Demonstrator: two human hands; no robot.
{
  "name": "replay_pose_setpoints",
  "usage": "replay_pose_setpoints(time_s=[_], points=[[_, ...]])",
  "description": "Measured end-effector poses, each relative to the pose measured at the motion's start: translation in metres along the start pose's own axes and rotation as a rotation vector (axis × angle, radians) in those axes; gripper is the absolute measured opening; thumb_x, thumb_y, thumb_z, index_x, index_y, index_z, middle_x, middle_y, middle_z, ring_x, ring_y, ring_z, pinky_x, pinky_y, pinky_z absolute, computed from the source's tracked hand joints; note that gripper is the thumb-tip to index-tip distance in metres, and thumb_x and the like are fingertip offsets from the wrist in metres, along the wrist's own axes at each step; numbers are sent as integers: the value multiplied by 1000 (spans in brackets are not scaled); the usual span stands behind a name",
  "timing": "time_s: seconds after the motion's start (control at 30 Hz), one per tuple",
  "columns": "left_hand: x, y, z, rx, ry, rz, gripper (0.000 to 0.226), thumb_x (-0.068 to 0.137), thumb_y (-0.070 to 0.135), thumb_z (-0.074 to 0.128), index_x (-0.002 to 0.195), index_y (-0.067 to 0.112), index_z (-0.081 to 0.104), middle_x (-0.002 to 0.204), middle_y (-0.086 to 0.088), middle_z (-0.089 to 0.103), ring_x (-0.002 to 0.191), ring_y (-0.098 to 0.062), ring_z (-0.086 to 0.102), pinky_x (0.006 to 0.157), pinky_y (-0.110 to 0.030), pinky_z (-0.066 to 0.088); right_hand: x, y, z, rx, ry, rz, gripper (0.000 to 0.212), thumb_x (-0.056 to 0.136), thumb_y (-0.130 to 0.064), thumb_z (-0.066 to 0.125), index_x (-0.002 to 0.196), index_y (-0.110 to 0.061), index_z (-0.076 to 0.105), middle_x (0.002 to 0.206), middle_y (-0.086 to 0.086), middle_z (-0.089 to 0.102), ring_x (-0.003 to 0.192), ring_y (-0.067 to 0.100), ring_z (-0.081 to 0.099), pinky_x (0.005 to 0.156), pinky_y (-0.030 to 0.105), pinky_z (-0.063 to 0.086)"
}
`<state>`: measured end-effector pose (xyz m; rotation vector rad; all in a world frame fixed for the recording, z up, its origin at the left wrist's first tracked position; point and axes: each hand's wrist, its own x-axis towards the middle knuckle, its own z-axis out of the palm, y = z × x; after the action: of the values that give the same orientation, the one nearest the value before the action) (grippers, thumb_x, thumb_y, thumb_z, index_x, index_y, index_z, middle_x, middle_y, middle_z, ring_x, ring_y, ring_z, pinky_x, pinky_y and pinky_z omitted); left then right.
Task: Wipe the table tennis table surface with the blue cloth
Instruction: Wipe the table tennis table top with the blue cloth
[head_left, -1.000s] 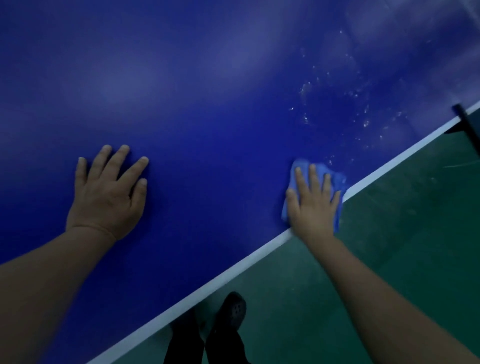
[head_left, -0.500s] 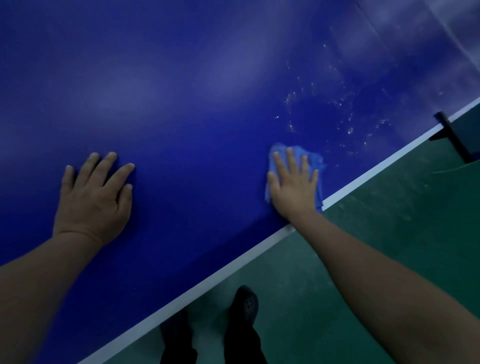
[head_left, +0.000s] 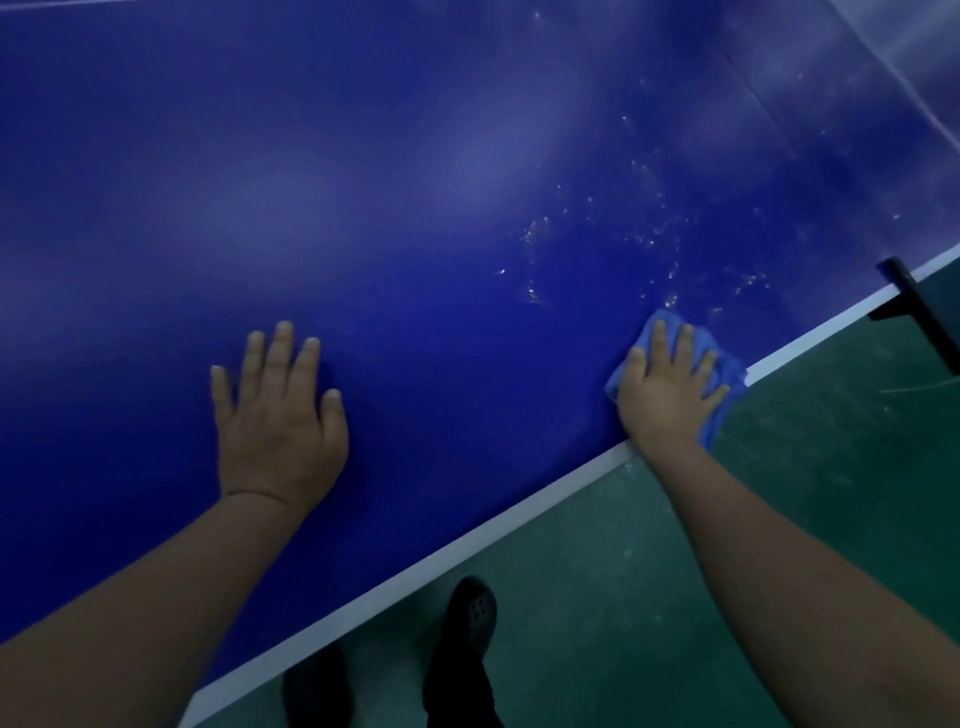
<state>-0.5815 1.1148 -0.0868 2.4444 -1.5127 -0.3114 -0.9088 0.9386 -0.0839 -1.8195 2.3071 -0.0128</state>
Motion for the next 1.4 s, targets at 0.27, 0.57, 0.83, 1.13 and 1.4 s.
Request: replay_pose_setpoints(time_s=[0.27, 0.57, 0.83, 1.13, 1.4], points=[[5, 17, 17, 69, -70, -69, 71, 95, 52, 12, 158, 22, 20, 168, -4, 6, 154, -22, -6, 122, -52, -9, -79, -22, 35, -148, -62, -980, 56, 100, -52, 28, 154, -36, 27, 164, -4, 19, 152, 33, 11, 117, 65, 9], [4, 17, 16, 66, -86, -75, 67, 97, 48, 18, 157, 19, 24, 167, -7, 12, 154, -22, -2, 122, -53, -7, 1, 27, 8, -170, -42, -435, 65, 97, -57, 11, 157, -35, 6, 167, -2, 2, 153, 31, -1, 119, 61, 2], [7, 15, 20, 15, 16, -84, 65, 97, 43, 28, 152, 9, 34, 163, -12, 22, 152, -25, 10, 122, -42, -10, -52, -115, 37, -133, -158, -1471, 54, 101, -49, 35, 154, -36, 30, 165, -3, 19, 153, 32, 7, 118, 65, 8], [9, 14, 22, 50, 11, -39, 60, 97, 40, 29, 147, 10, 42, 160, -14, 29, 151, -30, 16, 122, -48, -6, 191, -156, -7, -62, -72, -459, 57, 103, -48, 23, 157, -37, 12, 167, -5, 1, 153, 31, -3, 118, 62, -2], [9, 15, 21, 72, -48, -57, 62, 97, 41, 28, 149, 10, 41, 161, -13, 27, 152, -28, 13, 122, -47, -9, 32, -90, 28, -148, -71, -1332, 57, 98, -49, 37, 153, -37, 26, 162, -1, 24, 150, 35, 17, 114, 68, 14]])
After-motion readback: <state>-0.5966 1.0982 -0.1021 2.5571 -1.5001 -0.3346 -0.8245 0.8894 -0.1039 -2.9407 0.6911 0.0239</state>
